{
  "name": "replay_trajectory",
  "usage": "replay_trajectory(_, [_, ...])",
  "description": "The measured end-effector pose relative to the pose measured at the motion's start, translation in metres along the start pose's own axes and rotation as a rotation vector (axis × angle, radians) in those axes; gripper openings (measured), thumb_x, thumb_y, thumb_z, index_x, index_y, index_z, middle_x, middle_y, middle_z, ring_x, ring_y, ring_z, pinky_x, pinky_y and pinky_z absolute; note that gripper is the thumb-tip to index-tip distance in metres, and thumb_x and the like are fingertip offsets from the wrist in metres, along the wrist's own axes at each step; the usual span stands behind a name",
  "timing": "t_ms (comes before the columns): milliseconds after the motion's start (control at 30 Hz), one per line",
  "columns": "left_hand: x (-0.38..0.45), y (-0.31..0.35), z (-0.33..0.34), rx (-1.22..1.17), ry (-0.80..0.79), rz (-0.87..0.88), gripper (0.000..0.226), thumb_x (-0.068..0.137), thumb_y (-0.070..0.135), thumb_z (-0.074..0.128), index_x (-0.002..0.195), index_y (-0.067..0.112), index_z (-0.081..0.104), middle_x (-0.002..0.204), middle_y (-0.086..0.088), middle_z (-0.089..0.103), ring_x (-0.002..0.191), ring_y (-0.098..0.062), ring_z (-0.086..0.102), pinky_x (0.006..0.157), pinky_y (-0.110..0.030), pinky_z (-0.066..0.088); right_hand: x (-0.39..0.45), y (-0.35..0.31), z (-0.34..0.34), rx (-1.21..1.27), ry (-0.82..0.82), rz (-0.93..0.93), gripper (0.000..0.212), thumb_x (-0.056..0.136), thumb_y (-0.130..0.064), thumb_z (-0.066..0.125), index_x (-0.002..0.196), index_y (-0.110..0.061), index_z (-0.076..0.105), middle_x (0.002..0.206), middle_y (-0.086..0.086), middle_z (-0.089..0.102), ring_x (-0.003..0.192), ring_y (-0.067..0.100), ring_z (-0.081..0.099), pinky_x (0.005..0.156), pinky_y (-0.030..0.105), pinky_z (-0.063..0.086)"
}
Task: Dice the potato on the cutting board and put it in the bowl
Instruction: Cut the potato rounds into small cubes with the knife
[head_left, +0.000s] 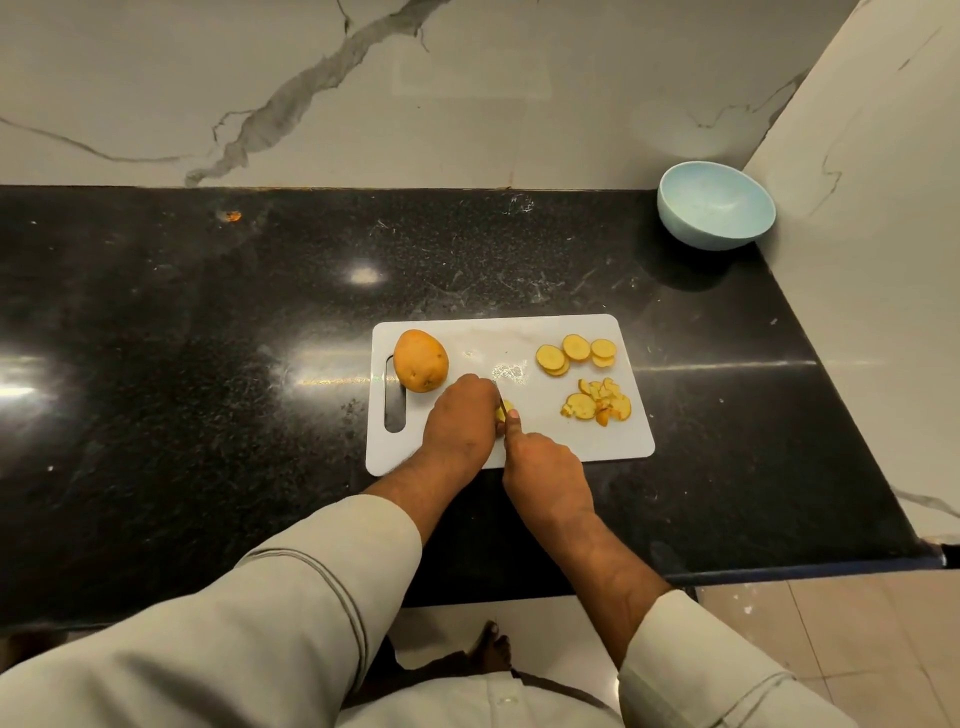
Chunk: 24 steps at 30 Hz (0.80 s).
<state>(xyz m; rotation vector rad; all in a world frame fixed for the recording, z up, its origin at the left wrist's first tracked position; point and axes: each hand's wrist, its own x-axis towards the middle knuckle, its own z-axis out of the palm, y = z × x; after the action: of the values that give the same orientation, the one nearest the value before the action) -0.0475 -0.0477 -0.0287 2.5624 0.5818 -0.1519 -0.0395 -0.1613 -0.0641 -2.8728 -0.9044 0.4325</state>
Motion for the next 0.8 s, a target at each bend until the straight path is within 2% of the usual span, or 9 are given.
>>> replay_trajectory(133, [0.004,-0.004,-0.002,0.005,-0.052,0.035,0.01,0.085,0.006,0.06,0.077,0.004,0.065,0.077,-0.012,0.056,0.077,-0.028,0.058,0.063,-0.028,0.038,0.0,-0.002,0.001,-0.024,-0.017,-0.012,0.061,0.098,-0.01,0.035,0.153,-0.01,0.009,0.101,0.012,0.06,0.086,0.029,0.062,0.062,0.035,0.037])
replay_trajectory(267, [0.007,-0.012,-0.004,0.021,-0.082,0.103,0.017,0.085,0.006,0.057,0.073,0.004,0.069,0.068,-0.009,0.049,0.066,-0.025,0.049,0.061,-0.03,0.037,0.002,-0.007,-0.002,-0.053,-0.013,-0.009,0.06,0.096,-0.005,0.037,0.152,-0.006,0.016,0.101,0.013,0.061,0.086,0.03,0.062,0.062,0.035,0.036])
replay_trajectory(433, [0.011,-0.012,-0.005,0.129,-0.061,0.161,0.015,0.086,0.007,0.057,0.083,0.006,0.071,0.076,-0.01,0.054,0.076,-0.029,0.06,0.063,-0.031,0.042,-0.001,-0.007,-0.007,-0.064,-0.04,-0.031,0.062,0.095,-0.003,0.038,0.152,-0.005,0.015,0.1,0.014,0.061,0.087,0.031,0.062,0.062,0.036,0.036])
replay_trajectory(567, [0.013,-0.008,-0.005,0.169,-0.079,0.165,0.014,0.089,0.014,0.059,0.093,0.007,0.072,0.092,-0.012,0.065,0.082,-0.026,0.062,0.076,-0.034,0.053,-0.019,0.0,-0.005,-0.046,-0.061,-0.05,0.061,0.096,-0.007,0.038,0.152,-0.008,0.013,0.098,0.012,0.061,0.085,0.029,0.062,0.062,0.035,0.039])
replay_trajectory(800, [0.012,-0.009,-0.003,0.12,-0.077,0.131,0.016,0.089,0.012,0.06,0.097,0.005,0.071,0.096,-0.013,0.066,0.087,-0.026,0.063,0.082,-0.034,0.053,-0.043,0.007,-0.002,-0.027,-0.109,-0.049,0.062,0.098,-0.011,0.038,0.153,-0.013,0.01,0.103,0.01,0.062,0.086,0.023,0.062,0.074,0.036,0.051])
